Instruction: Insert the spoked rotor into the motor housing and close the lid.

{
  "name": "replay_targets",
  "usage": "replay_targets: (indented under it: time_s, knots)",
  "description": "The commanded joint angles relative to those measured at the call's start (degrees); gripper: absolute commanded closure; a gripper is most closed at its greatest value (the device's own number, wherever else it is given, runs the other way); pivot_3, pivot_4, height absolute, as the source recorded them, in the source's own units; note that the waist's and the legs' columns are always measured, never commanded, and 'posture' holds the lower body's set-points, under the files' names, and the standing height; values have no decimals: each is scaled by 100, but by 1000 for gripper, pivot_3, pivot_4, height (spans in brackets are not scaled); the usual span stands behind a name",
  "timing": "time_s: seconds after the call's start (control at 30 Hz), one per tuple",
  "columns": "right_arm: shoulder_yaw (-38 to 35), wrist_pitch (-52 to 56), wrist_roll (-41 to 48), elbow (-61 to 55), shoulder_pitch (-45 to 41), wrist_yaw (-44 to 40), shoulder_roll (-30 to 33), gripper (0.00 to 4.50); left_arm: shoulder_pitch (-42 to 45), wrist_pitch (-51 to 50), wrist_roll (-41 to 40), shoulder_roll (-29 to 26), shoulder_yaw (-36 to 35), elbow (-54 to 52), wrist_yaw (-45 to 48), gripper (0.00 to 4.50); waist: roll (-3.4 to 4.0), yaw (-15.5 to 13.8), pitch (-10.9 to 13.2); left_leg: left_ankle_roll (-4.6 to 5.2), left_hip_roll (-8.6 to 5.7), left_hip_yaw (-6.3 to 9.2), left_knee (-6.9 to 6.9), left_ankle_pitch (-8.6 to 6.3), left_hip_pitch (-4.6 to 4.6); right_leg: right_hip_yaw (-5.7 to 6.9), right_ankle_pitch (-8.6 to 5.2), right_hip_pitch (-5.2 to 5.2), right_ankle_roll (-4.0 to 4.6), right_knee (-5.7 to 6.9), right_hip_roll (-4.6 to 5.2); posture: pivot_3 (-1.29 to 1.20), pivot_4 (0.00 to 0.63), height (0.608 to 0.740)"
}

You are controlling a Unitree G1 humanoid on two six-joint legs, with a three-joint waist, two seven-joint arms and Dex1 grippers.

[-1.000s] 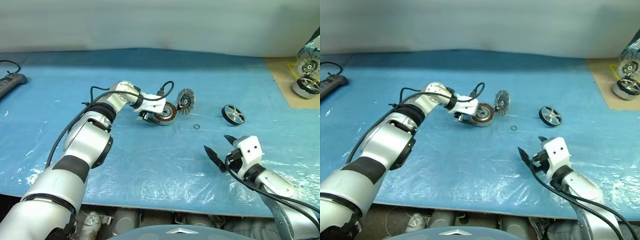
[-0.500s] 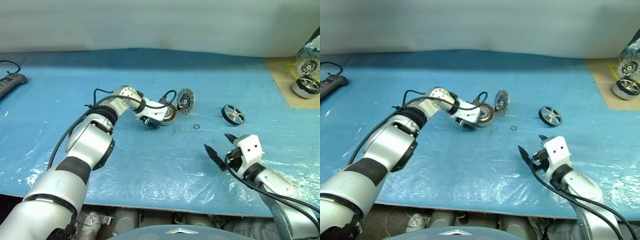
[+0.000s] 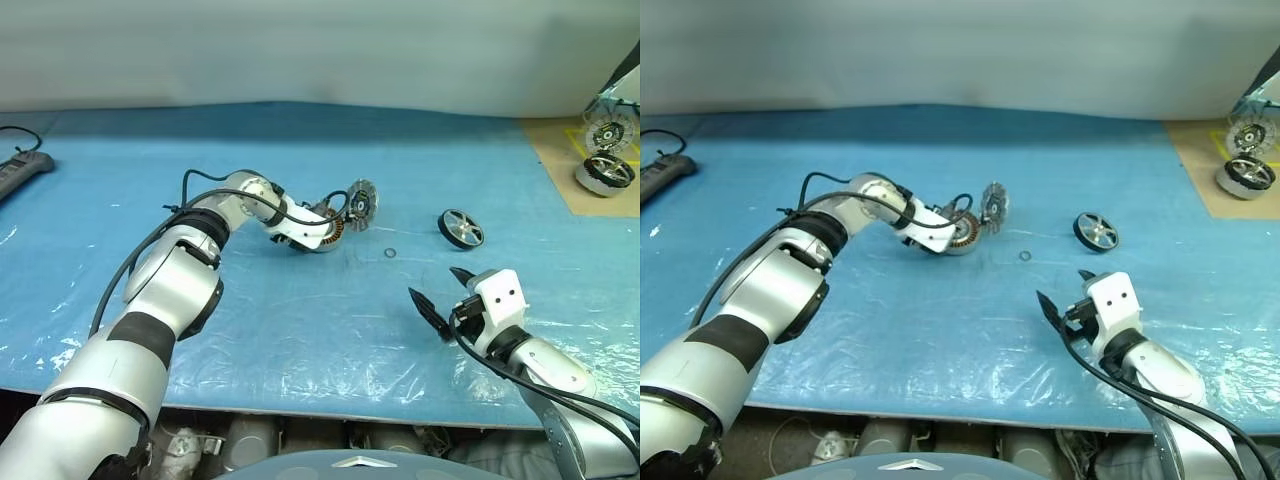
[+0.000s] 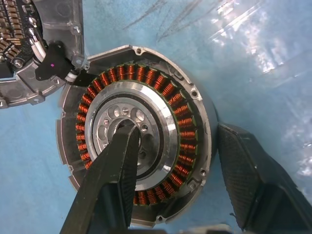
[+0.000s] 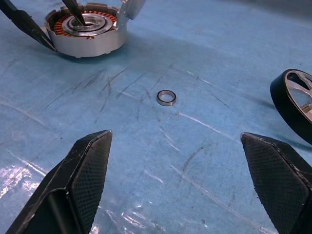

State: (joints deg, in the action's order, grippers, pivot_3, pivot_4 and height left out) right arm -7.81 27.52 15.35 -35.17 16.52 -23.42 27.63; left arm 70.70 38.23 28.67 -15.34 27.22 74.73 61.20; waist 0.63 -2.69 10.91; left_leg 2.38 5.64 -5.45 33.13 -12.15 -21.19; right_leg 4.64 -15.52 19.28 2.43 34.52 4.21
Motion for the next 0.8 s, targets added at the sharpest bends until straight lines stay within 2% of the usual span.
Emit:
replay_targets:
  time_s: [0.03,0.17,0.3,0.4,0.47,0.6,0.67,0.8]
  knots:
    - [-58,-82,29,-325,-63,17,-23,0,-209,-772,-488,120,-378,160,958,2391,0,-4,0,5,0,-1,-1,3,0,0,0,0,3,0,0,0,150,740]
    - [-29,-124,-4,-276,-40,-7,-20,0,-254,-1594,-733,214,-577,-29,1452,2391,3,-2,-2,15,0,-3,-8,4,1,0,-8,1,22,2,0,0,150,740]
    - [9,-125,-31,-270,-36,4,-34,0,-470,-2073,-469,178,-280,-554,1464,2391,8,-8,-5,20,0,-4,-16,2,3,1,-14,0,32,3,0,0,150,740]
    - [79,-156,-72,-247,-3,-2,-60,0,-755,-3235,-625,384,-288,-1430,1643,2391,15,-17,-10,21,0,-5,-17,1,5,1,-15,-1,33,2,0,0,150,740]
    - [117,-146,-76,-263,34,-11,-78,0,-935,-4566,-635,653,-254,-2151,1572,2391,25,-47,-16,22,0,-6,-17,1,11,1,-27,-8,54,1,1,0,150,740]
    - [225,-100,-90,-306,85,-57,-50,0,-1623,-6537,-459,732,178,-4220,1821,2391,48,-131,-30,26,0,-11,-17,0,14,1,-33,-15,63,-8,4,0,150,740]
    - [232,-88,-85,-319,104,-75,-32,0,-1739,-7432,-346,674,318,-4686,1814,2391,49,-135,-31,29,0,-11,-18,-1,14,2,-36,-15,67,-8,4,0,150,740]
    - [327,-93,-127,-306,149,-114,-13,0,-1705,-8459,-412,504,532,-5161,1935,2391,54,-111,-35,28,0,-15,-24,-1,13,2,-41,-15,74,-13,4,0,150,740]
